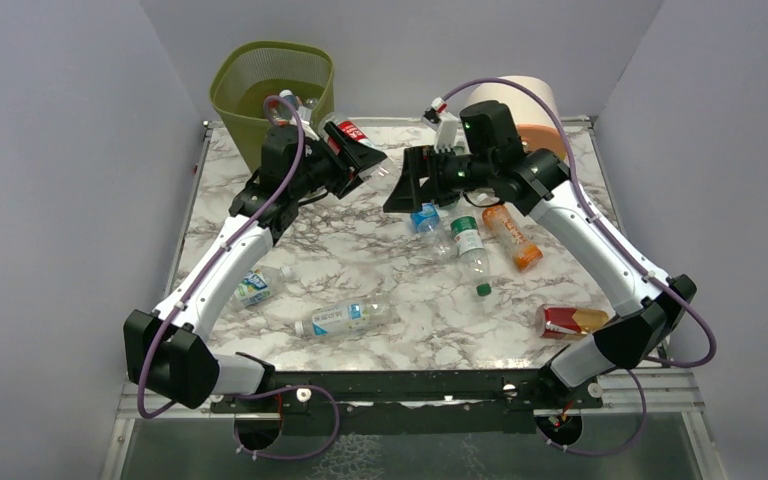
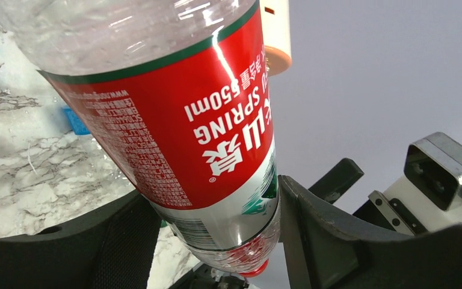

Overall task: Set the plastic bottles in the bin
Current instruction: Pick up the plastic bottle at the center of the board.

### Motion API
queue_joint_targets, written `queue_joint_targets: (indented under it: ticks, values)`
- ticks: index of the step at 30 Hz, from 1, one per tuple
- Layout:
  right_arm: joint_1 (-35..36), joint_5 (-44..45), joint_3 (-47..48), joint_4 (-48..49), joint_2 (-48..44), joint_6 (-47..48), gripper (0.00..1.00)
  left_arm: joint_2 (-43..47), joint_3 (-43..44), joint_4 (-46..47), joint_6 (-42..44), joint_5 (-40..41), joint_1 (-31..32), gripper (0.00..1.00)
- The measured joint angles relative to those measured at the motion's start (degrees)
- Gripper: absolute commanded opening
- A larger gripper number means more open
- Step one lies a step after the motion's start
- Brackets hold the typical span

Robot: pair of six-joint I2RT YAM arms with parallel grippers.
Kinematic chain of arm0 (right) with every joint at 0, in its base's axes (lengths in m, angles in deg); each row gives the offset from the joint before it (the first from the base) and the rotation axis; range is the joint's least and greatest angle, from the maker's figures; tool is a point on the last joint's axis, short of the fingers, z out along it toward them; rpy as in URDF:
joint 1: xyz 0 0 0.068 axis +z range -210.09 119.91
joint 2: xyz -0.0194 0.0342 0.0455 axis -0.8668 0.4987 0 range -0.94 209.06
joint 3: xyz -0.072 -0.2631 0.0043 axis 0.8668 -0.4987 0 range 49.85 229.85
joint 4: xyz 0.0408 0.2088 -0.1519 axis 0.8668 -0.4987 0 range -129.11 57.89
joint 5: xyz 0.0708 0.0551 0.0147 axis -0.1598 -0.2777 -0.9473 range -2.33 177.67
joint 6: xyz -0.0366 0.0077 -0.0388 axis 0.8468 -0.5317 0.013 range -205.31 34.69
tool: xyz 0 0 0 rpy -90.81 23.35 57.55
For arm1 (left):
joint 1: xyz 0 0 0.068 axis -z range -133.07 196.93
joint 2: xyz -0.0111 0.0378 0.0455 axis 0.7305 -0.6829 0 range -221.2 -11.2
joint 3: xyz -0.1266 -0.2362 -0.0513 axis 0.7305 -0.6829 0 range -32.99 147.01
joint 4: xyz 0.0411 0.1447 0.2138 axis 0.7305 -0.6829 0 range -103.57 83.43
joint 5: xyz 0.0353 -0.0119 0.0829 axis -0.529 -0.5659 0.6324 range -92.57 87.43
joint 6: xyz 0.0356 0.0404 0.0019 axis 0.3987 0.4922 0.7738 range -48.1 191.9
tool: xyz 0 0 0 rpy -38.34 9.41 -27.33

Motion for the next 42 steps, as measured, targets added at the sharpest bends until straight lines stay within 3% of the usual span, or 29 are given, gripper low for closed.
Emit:
queue_joint_targets:
  ticks: [23, 35, 42]
  values:
    - [0.2, 0.9, -5.1, -3.2, -8.9, -0.3, 0.99, -1.4, 3.9, -3.6, 2.6, 1.3, 0.0, 0.69]
    - [0.2, 0.9, -5.8, -3.3, -9.9, -0.5, 1.00, -4.3, 15.5, -5.9, 7.5, 1.5, -0.7, 0.69]
    - [0.2, 0.9, -5.8, -3.3, -9.9, -0.5, 1.00, -9.2, 22.9, -7.5, 9.6, 0.8, -5.5, 0.69]
